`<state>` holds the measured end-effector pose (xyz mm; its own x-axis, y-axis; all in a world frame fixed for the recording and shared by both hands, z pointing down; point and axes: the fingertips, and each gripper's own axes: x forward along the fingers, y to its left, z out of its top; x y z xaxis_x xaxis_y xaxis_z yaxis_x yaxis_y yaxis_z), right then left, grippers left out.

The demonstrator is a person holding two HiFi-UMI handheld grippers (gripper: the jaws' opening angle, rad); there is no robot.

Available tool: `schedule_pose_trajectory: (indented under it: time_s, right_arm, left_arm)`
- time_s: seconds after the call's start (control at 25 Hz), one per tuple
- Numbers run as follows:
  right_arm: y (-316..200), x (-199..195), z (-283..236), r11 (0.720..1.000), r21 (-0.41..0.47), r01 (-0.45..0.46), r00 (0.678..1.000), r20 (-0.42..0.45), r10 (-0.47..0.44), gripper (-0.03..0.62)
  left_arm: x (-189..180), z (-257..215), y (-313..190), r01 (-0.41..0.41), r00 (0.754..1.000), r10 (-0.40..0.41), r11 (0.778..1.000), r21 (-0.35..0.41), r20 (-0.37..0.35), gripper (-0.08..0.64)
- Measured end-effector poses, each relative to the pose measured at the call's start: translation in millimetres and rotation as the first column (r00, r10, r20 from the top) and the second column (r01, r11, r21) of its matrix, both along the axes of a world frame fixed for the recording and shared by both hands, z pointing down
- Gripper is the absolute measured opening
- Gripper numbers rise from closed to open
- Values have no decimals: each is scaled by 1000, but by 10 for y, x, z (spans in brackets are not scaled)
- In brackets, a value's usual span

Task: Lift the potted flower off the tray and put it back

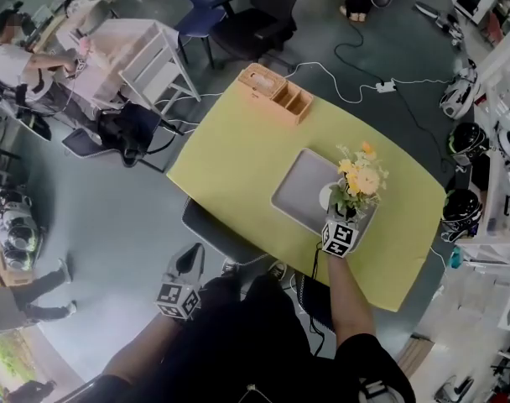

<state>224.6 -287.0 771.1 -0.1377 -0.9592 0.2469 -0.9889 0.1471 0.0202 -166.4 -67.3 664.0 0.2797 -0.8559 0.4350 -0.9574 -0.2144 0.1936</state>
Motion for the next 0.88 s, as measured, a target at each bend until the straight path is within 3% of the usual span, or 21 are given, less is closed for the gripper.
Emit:
schedule_pose_trajectory:
  time_s: [0.88]
  right_arm:
    - [134,39,-20,1000,0,-25,999,-23,25,259]
  left_arm:
    - [-63,-167,10,-23,1000,23,999,32,3,8]
